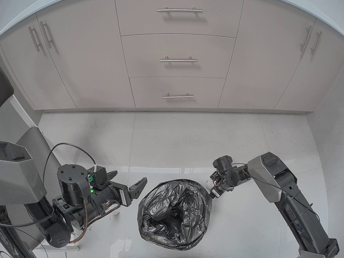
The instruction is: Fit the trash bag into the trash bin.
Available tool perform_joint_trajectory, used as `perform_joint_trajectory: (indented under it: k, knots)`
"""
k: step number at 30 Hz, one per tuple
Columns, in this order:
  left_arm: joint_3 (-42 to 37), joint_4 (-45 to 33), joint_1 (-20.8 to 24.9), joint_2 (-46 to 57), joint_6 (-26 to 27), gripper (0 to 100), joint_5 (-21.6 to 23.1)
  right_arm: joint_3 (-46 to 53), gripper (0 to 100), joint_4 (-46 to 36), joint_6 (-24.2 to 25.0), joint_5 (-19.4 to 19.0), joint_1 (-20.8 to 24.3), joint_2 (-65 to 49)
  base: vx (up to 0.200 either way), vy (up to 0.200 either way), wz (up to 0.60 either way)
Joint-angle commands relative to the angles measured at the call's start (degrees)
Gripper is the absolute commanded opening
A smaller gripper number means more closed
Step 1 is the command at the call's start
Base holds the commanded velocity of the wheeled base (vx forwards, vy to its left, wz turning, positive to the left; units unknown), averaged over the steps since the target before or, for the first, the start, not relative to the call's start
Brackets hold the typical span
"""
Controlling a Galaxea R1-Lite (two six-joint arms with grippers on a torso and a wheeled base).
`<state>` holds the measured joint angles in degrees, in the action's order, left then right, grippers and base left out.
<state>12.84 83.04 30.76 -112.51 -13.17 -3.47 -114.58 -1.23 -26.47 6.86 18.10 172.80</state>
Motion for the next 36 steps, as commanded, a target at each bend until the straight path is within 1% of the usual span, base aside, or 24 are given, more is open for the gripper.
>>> perform_joint_trajectory:
  k: [1, 11, 14, 18, 22, 29, 36]
  knots:
    - [0.08, 0.01, 0.0, -0.43, -0.02, 100, -0.04, -0.01, 100, 0.0, 0.01, 0.61, -0.44, -0.71, 0.0, 0.0, 0.0]
    - [0.08, 0.01, 0.09, -0.43, -0.02, 100, -0.04, -0.01, 100, 1.49, 0.1, 1.84, -0.35, -0.98, 0.0, 0.0, 0.0]
    - [0.0, 0.1, 0.18, -0.7, -0.02, 100, -0.04, -0.01, 100, 2.81, 0.36, 1.84, -0.09, -0.18, 0.0, 0.0, 0.0]
    - [0.0, 0.1, 0.18, -0.7, -0.02, 100, -0.04, -0.01, 100, 7.21, 0.71, 1.93, 0.44, 1.84, 0.0, 0.0, 0.0]
    - [-0.09, 0.1, 0.18, -0.78, -0.02, 100, -0.04, -0.01, 100, 7.74, 0.89, 1.93, 0.53, 2.45, 0.0, 0.0, 0.0]
    - [0.0, 0.1, 0.18, -1.49, -0.02, 100, -0.04, -0.01, 100, 8.0, 1.94, 1.84, 0.27, 3.51, 0.0, 0.0, 0.0]
    - [-0.18, 0.1, 0.18, -1.66, 0.16, 100, 0.05, -0.01, 100, 10.9, 3.7, 1.93, 0.18, 4.56, 0.0, 0.0, 0.0]
